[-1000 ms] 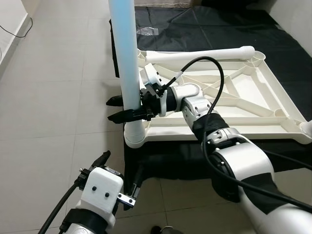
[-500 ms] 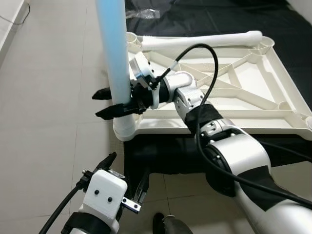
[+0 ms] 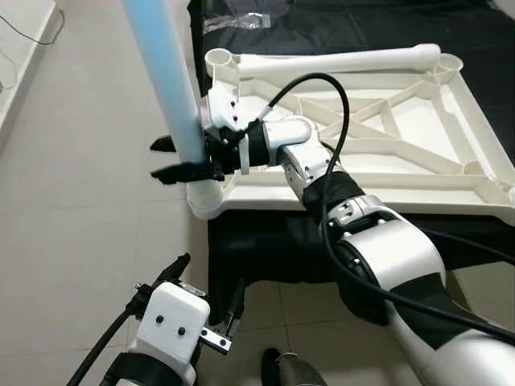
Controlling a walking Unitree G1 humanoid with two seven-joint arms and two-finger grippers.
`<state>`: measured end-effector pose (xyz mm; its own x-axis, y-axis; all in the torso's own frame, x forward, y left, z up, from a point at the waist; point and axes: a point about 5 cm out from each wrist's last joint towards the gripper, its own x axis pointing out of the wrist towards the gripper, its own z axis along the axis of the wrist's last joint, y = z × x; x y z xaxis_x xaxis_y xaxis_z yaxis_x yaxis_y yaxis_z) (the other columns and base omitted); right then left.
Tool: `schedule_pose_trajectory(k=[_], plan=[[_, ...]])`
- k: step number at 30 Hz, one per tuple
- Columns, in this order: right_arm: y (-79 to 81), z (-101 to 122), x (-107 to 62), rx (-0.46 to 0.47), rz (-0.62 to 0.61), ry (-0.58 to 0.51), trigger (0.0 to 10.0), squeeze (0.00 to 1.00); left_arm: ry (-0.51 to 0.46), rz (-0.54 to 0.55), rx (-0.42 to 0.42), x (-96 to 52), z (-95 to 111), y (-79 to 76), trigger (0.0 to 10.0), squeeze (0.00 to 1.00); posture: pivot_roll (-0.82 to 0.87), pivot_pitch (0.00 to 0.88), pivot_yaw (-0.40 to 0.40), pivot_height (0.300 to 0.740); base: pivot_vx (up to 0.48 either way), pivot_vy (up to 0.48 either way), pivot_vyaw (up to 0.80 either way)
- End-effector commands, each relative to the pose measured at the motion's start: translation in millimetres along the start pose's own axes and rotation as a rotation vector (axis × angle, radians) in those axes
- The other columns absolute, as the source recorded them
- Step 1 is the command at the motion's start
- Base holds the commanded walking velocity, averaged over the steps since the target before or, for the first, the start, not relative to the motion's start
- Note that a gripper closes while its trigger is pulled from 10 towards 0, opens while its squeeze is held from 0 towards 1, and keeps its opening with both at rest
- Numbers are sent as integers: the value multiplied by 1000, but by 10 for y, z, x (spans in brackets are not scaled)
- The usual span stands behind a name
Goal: Building children table
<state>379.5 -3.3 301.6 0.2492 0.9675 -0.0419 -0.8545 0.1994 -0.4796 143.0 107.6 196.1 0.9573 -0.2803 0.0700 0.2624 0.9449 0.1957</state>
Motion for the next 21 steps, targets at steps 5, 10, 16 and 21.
schedule_pose_trajectory(k=[5, 10, 16, 21], plan=[[-147, -509, -293, 66, -387, 306, 0, 0, 21, 14, 9, -23, -13, 23, 10000, 0, 220, 353, -81, 740, 0, 0, 0], [-255, -562, -405, 168, -630, 299, 0, 0, 23, 17, 10, -18, -13, 25, 10000, 0, 210, 347, -80, 740, 0, 0, 0], [-178, -799, -429, 570, -1086, 215, 0, 0, 19, 14, 12, 26, -14, 39, 10000, 0, 201, 323, -74, 740, 0, 0, 0], [-96, -806, -316, 660, -1152, 151, 0, 0, 23, 19, 17, 16, -26, 48, 10000, 0, 207, 306, -77, 740, 0, 0, 0]])
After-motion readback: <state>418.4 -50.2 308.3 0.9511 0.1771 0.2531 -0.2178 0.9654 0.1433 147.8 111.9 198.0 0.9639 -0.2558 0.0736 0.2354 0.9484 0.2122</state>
